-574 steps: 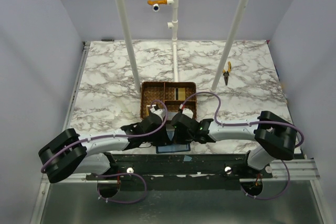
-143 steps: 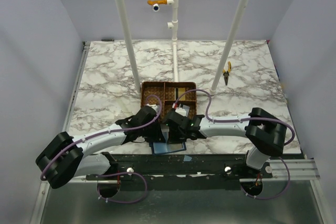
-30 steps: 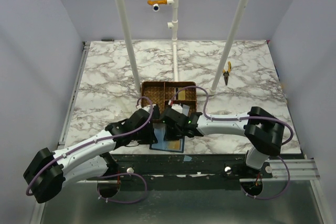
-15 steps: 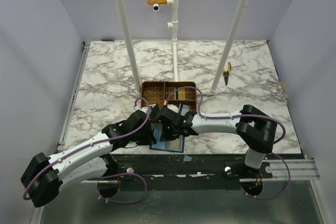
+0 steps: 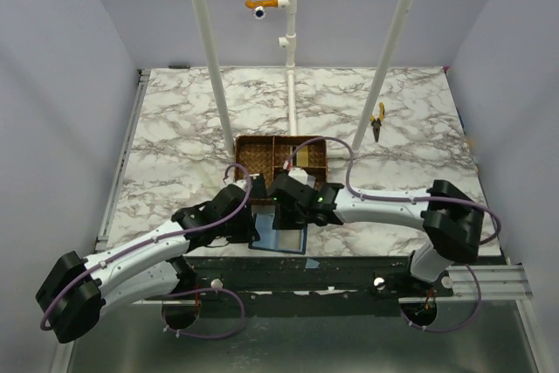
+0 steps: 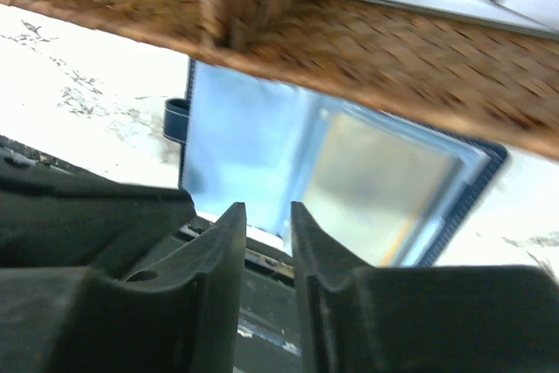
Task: Take the credit cards out of the card holder
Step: Remove the credit card from the card holder.
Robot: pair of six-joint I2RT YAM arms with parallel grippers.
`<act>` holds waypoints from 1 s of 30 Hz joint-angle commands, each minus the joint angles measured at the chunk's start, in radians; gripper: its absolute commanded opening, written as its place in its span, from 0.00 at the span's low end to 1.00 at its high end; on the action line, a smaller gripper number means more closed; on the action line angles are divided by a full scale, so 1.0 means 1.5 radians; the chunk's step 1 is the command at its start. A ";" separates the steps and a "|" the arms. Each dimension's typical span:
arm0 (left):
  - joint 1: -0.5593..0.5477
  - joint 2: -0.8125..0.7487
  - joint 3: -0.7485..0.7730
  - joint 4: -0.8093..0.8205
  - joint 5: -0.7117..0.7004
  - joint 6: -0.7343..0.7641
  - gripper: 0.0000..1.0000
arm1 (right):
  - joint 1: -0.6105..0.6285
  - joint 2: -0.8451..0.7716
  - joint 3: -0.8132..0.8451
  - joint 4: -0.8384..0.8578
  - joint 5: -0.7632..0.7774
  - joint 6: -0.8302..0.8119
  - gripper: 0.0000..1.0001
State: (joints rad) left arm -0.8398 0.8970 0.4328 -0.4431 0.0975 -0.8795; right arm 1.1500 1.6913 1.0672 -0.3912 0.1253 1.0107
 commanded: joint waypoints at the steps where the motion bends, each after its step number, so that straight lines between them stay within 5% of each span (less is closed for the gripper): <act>1: -0.002 0.022 -0.013 0.028 -0.011 0.004 0.00 | 0.000 -0.088 -0.069 -0.080 0.063 0.039 0.34; 12: -0.002 0.063 -0.034 0.040 -0.091 -0.033 0.00 | 0.000 -0.080 -0.114 -0.052 0.070 0.060 0.37; 30: -0.019 0.105 -0.066 0.098 -0.046 -0.058 0.00 | 0.000 -0.033 -0.130 0.011 0.040 0.070 0.39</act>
State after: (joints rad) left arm -0.8482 1.0416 0.3756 -0.2707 0.0158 -0.9504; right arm 1.1500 1.6093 0.8978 -0.3832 0.1867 1.0966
